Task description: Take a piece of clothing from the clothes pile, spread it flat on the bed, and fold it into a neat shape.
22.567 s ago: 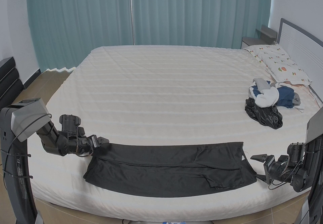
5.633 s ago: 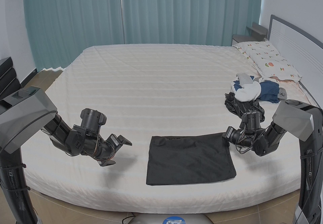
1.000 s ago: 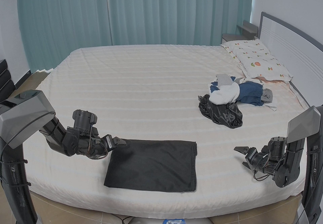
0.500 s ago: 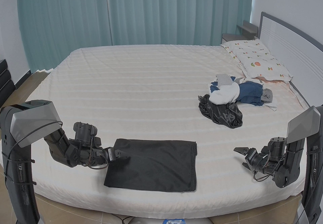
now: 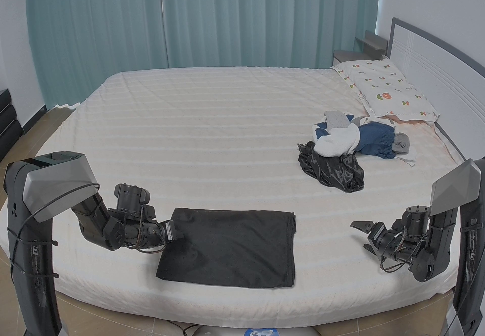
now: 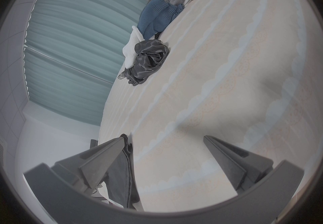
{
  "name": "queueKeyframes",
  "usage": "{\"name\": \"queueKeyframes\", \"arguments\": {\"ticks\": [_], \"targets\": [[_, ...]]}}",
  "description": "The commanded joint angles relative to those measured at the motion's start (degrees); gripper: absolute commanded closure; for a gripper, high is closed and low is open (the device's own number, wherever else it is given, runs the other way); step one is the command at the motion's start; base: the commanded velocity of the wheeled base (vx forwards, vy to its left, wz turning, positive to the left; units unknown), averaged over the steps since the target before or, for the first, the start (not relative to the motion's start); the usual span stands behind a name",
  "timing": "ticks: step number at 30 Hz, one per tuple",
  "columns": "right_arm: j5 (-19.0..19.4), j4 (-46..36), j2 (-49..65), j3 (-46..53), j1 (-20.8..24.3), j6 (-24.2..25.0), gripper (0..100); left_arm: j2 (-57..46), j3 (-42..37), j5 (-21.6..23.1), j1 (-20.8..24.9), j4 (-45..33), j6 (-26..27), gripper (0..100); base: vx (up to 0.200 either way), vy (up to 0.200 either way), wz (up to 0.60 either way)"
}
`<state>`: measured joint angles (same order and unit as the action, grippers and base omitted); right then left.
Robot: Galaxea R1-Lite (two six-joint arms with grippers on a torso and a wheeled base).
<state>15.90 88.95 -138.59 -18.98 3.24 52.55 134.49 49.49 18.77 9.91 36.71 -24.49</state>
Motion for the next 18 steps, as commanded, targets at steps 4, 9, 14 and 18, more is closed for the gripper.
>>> {"name": "queueKeyframes", "arguments": {"ticks": [4,9,14,18], "targets": [[0.01,0.78,-0.10,0.00,0.01,0.00,0,-0.01,-0.63,-0.14,-0.16,0.38,-0.38,100,0.000,0.000,0.00],[0.01,0.69,-0.10,0.00,0.01,0.00,0,-1.33,-2.21,-0.32,-0.33,0.38,-0.91,100,0.000,0.000,0.00],[0.01,0.69,-0.18,0.08,0.10,0.00,0,-2.83,-2.47,-0.40,-0.33,0.38,-4.51,100,0.000,0.000,0.00],[0.01,0.69,-0.18,0.08,0.10,0.00,0,-3.53,-2.82,-0.40,-0.33,0.30,-6.62,100,0.000,0.000,0.00]]}}
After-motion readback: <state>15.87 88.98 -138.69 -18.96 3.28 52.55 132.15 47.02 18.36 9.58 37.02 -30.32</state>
